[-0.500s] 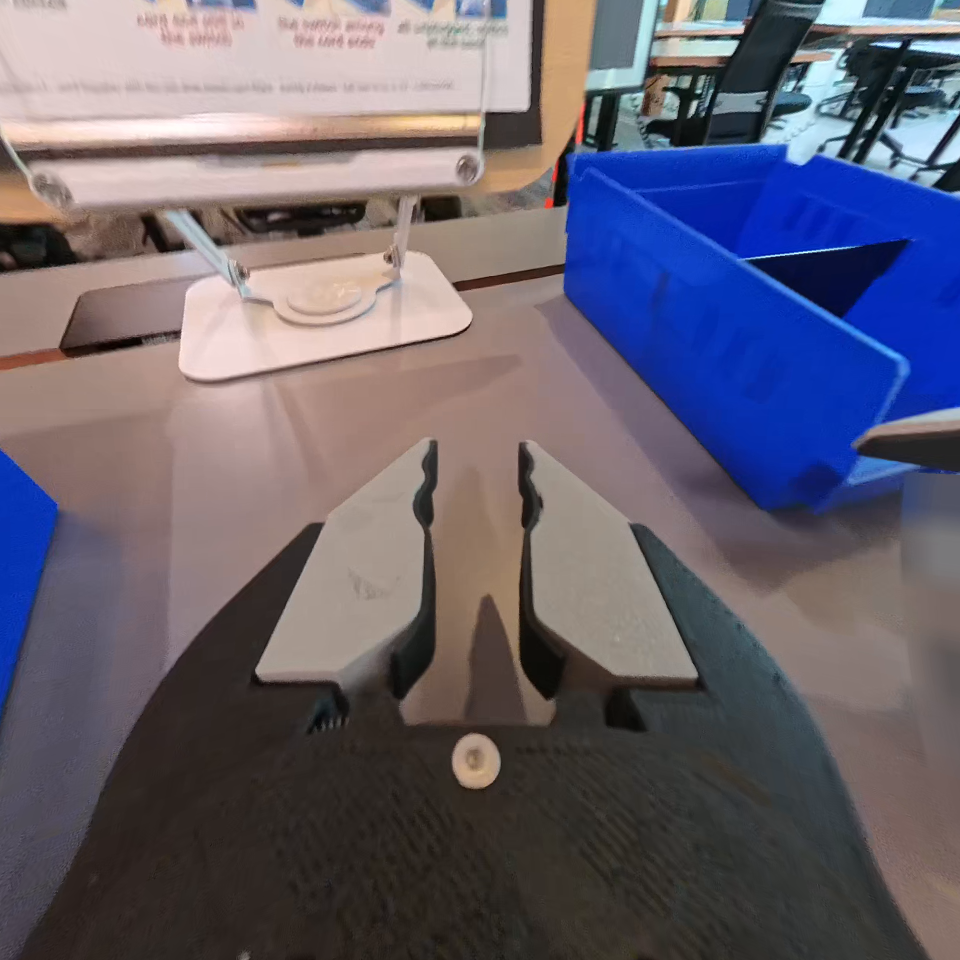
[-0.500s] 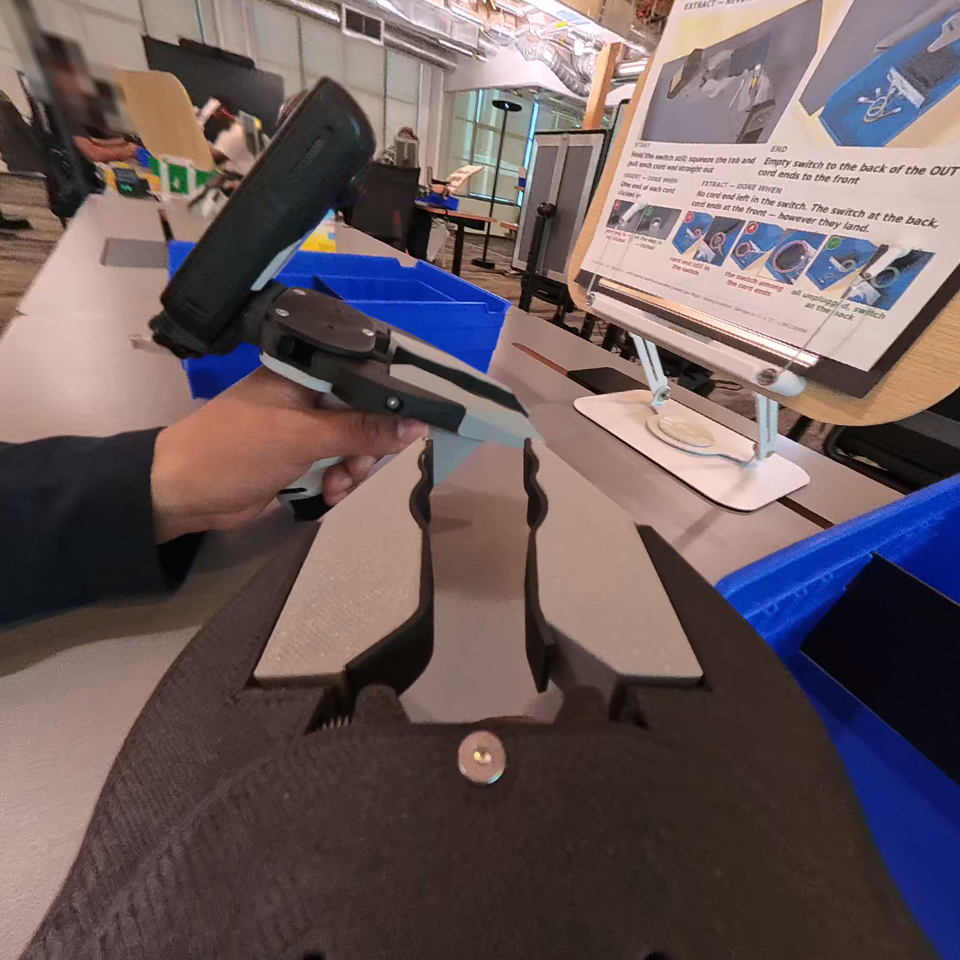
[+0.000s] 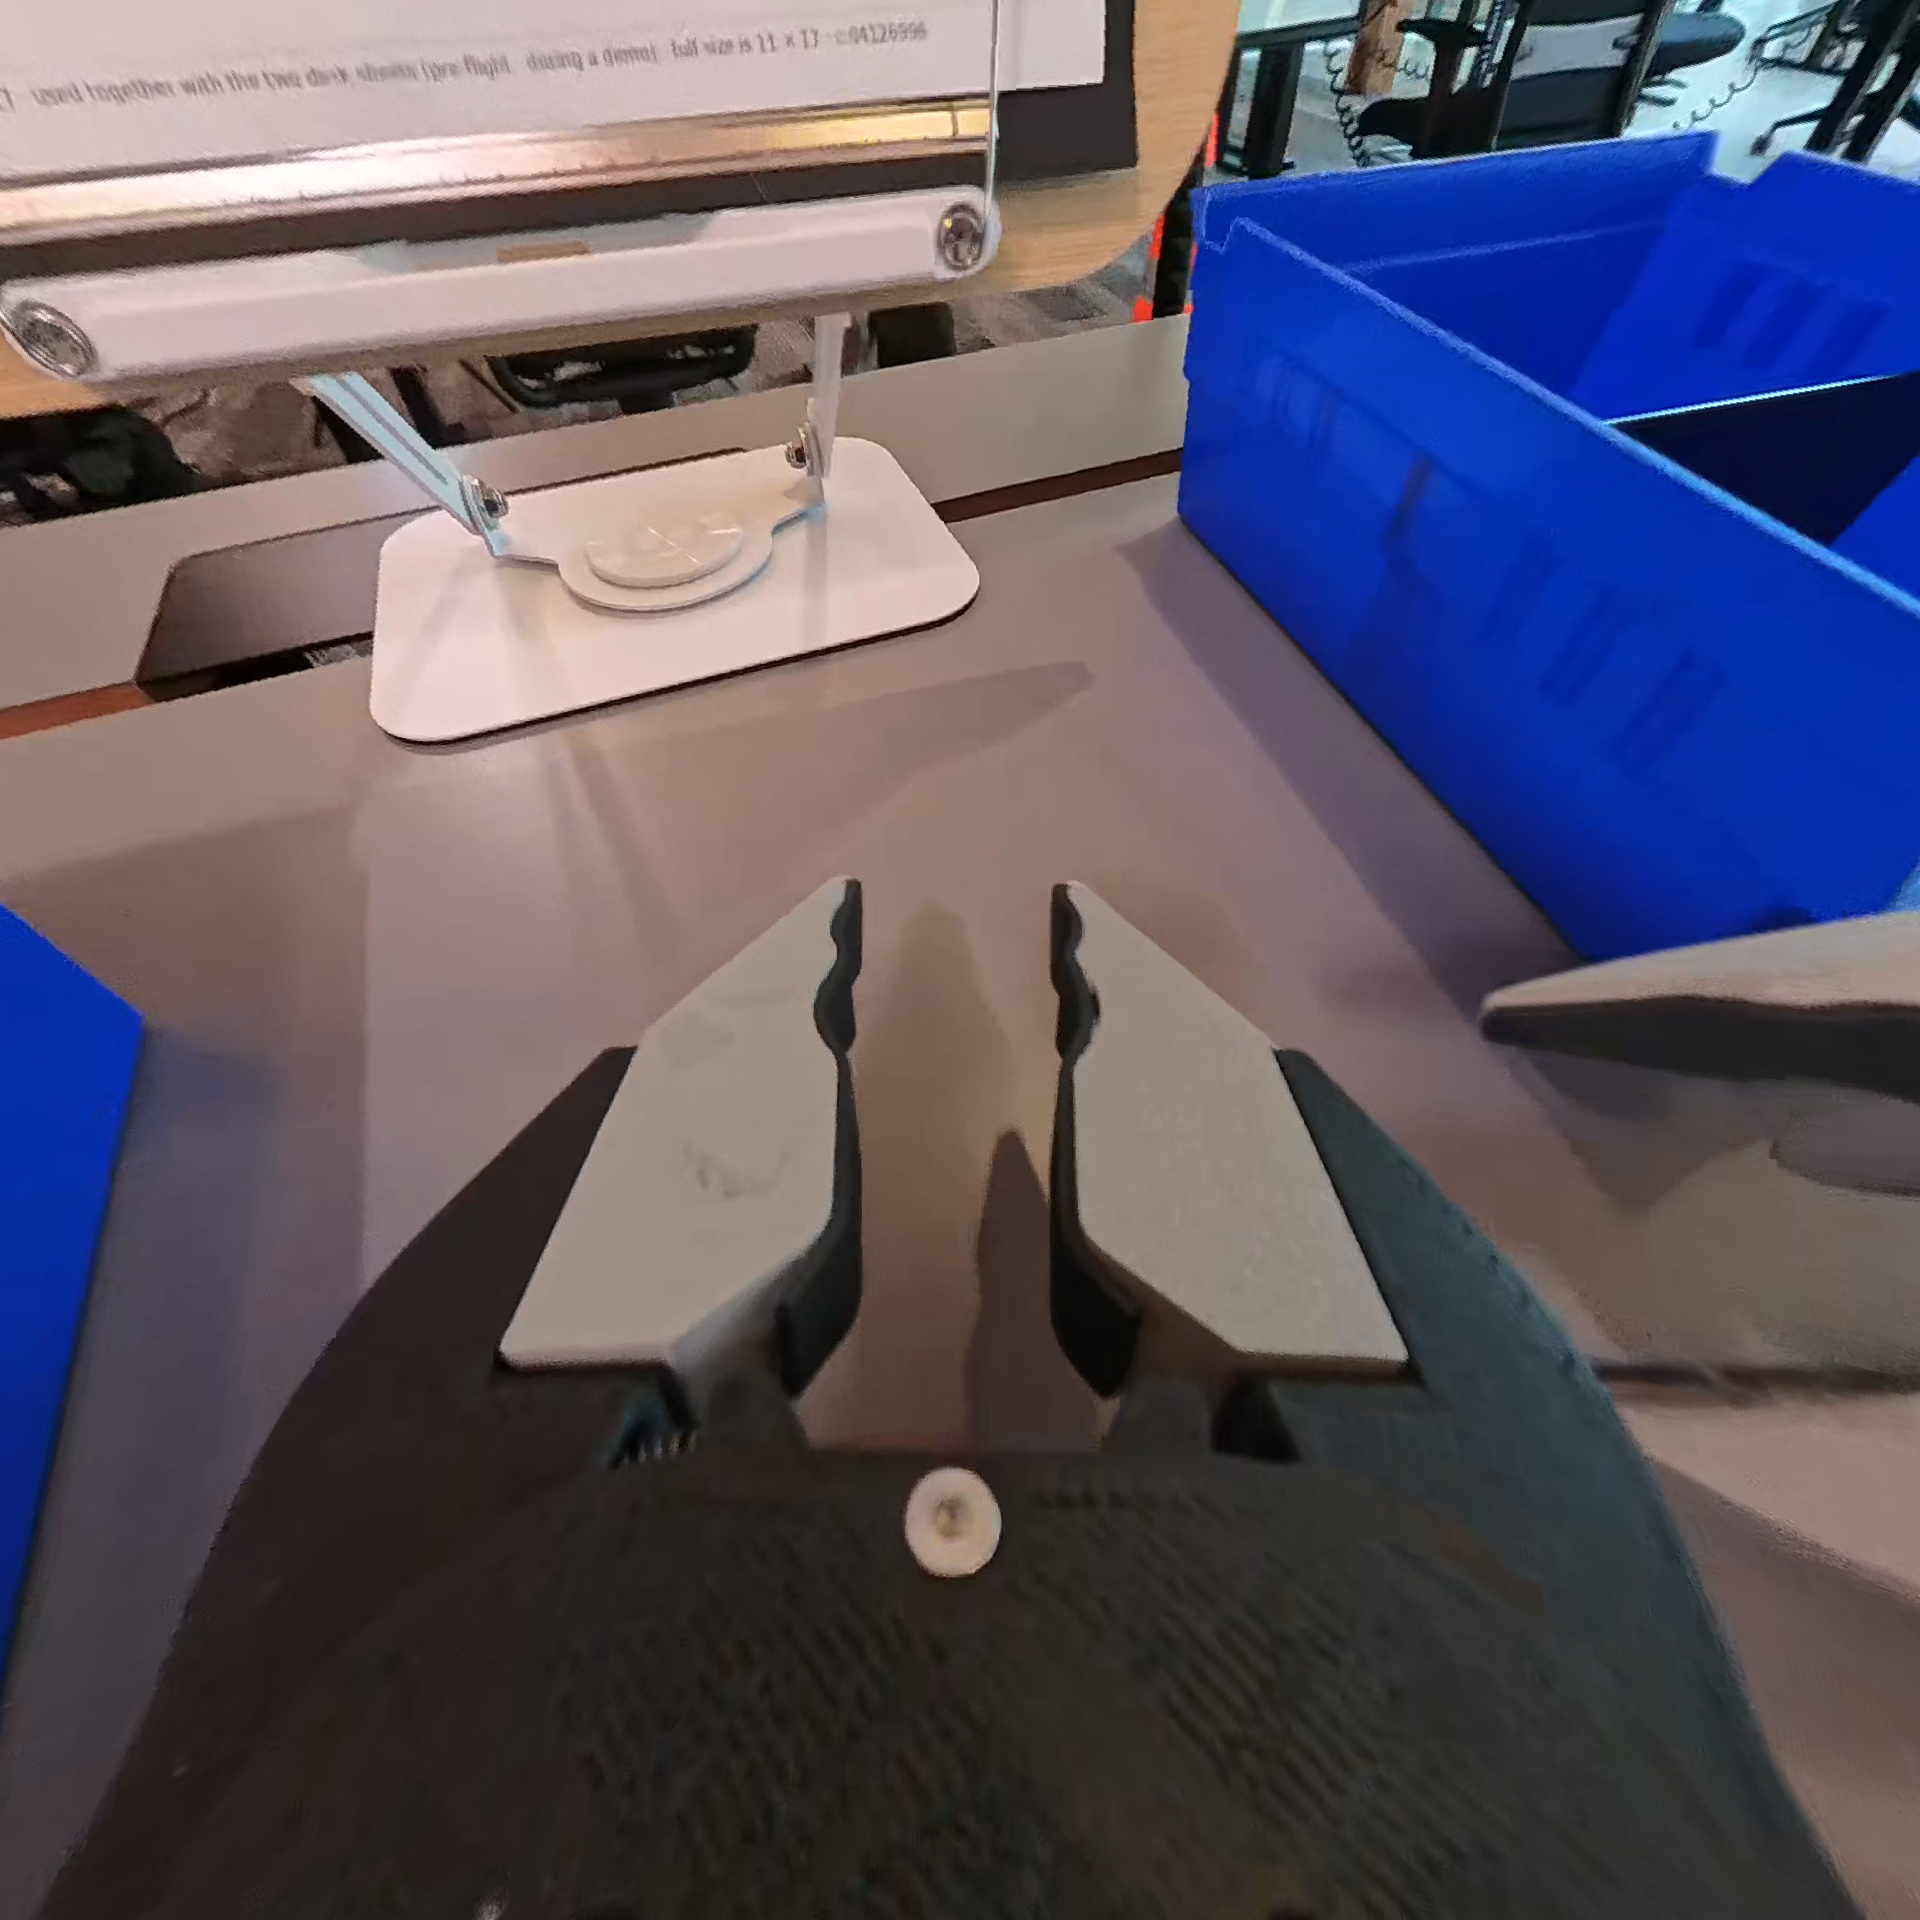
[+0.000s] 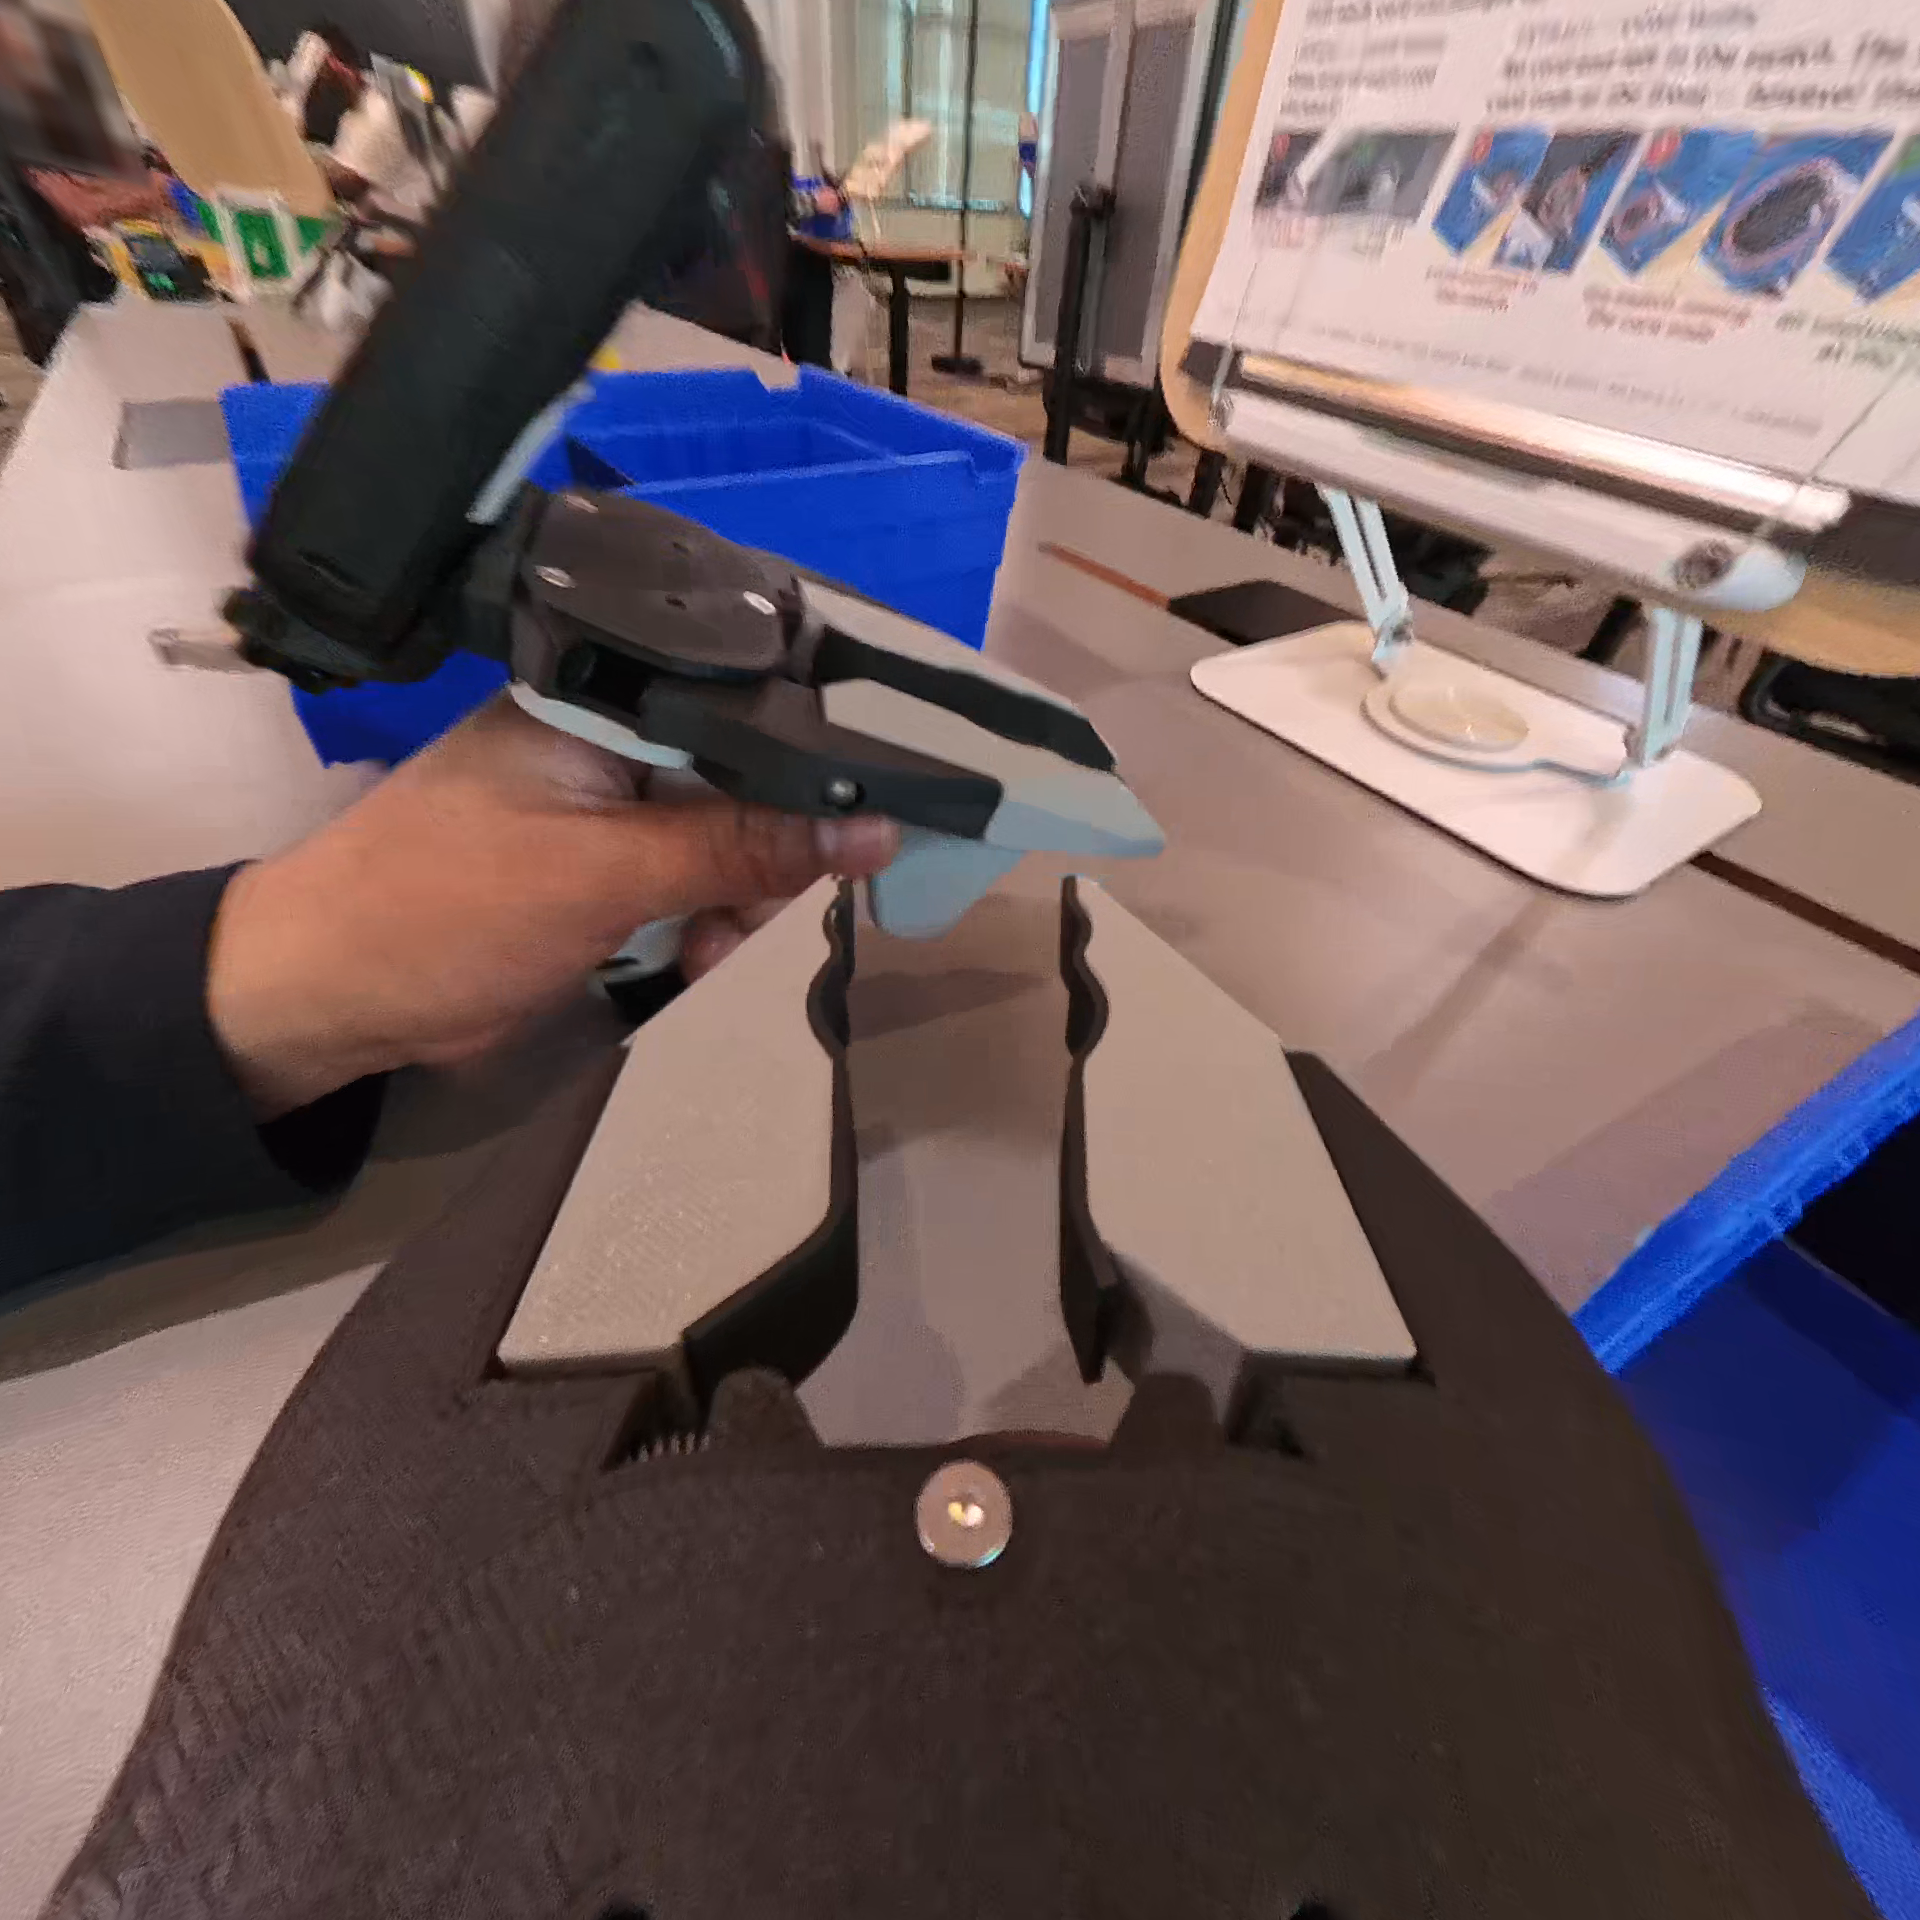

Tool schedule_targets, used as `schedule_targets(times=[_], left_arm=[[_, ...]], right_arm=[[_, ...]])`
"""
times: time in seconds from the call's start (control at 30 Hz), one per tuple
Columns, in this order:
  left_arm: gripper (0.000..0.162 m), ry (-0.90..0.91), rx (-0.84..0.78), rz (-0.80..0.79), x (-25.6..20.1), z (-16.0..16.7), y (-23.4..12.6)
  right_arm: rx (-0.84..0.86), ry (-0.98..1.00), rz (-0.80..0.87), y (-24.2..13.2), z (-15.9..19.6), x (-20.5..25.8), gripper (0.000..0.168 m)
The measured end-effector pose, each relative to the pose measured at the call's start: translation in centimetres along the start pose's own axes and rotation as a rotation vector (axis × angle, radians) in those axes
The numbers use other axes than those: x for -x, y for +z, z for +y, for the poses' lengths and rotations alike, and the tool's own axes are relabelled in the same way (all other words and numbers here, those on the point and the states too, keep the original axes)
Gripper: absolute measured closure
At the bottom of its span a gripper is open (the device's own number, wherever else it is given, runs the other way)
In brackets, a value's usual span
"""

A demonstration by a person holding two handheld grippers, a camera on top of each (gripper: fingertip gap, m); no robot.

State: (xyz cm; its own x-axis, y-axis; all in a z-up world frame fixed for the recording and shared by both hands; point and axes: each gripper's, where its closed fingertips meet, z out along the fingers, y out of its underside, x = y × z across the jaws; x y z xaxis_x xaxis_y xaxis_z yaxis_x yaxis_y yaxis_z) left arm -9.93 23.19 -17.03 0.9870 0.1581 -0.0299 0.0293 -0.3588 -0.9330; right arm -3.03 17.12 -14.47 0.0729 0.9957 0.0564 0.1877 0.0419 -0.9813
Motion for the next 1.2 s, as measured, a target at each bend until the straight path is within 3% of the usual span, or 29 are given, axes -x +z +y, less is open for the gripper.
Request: schedule_targets(times=[0.23,0.47,0.67,0.83,0.97,1.0,1.13,1.2], left_arm=[[0.126,-0.045,-0.003,0.006,0.3,0.1,0.1],[0.122,0.0,-0.013,-0.034,0.4,-0.1,0.1],[0.12,-0.022,-0.034,-0.005,0.2,-0.4,0.1],[0.119,0.007,-0.032,0.003,-0.2,-0.4,0.1],[0.119,-0.009,-0.029,0.013,-0.1,-0.3,0.2],[0.119,-0.015,-0.03,0.015,-0.1,-0.3,0.1],[0.119,-0.026,-0.029,0.019,0.0,-0.3,0.1],[0.119,-0.031,-0.028,0.024,0.0,-0.2,0.1]], right_arm=[[0.147,0.083,0.123,0.4,2.4,-2.8,0.111],[0.37,0.036,0.249,1.8,5.5,-4.1,0.075],[0.495,0.022,0.327,2.2,7.3,-5.0,0.069],[0.559,0.091,0.291,2.5,8.4,-4.8,0.089],[0.571,0.171,0.244,2.6,8.7,-4.5,0.087],[0.574,0.164,0.218,2.7,8.7,-4.2,0.08],[0.628,0.117,0.121,3.0,9.4,-2.6,0.027],[0.647,0.098,0.085,3.1,9.7,-1.9,0.012]])
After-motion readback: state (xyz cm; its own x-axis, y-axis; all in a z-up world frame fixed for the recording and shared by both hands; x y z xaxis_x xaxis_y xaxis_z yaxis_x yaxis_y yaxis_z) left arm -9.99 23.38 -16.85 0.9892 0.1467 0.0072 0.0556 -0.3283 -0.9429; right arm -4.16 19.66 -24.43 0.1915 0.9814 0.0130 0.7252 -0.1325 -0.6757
